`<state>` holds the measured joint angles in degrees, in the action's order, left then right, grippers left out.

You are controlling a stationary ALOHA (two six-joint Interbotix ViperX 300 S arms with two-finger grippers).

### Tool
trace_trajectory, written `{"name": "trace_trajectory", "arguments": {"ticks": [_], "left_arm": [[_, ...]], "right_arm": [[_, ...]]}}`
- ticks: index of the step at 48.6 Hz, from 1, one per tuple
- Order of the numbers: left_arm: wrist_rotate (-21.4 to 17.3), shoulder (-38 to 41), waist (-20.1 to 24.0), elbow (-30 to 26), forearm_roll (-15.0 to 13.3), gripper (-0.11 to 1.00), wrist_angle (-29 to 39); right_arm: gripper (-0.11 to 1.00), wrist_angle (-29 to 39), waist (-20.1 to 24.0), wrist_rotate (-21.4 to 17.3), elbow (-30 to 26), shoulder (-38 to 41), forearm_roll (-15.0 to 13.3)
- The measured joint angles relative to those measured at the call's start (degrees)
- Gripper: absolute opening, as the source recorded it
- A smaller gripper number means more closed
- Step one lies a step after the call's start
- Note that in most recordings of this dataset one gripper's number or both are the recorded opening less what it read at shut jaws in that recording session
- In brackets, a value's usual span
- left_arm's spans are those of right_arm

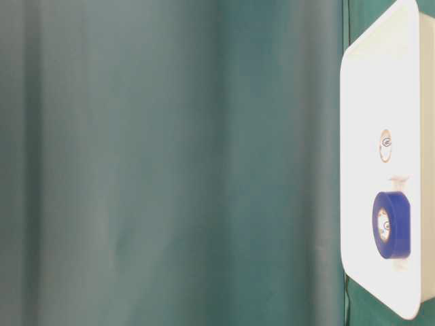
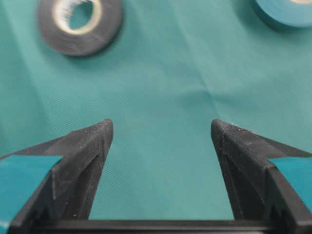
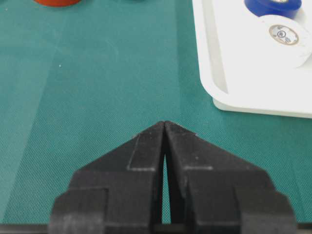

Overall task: Put the tape into the white case with the left arm.
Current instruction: 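Withdraw the open left gripper to the left side, then reach the left gripper down to the teal tape roll and grasp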

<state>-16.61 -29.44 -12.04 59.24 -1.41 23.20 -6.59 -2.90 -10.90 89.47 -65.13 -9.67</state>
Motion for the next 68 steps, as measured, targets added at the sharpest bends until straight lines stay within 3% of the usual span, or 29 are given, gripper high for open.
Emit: {"name": "trace_trajectory", "arguments": {"ticks": [10, 50, 68], "left_arm": [[0.0, 0.0, -2.0, 0.0, 0.0, 0.8, 2.9], [0.1, 1.1, -3.5, -0.3, 0.0, 0.8, 2.5], [-0.1, 9.8, -9.2, -7.0, 0.0, 0.8, 1.4]], "right_arm": [[-0.09, 0.0, 0.0, 0.0, 0.0, 0.0, 0.0], [-0.09, 0.0, 0.0, 0.0, 0.0, 0.0, 0.0], [-0.09, 0.0, 0.0, 0.0, 0.0, 0.0, 0.0]]}}
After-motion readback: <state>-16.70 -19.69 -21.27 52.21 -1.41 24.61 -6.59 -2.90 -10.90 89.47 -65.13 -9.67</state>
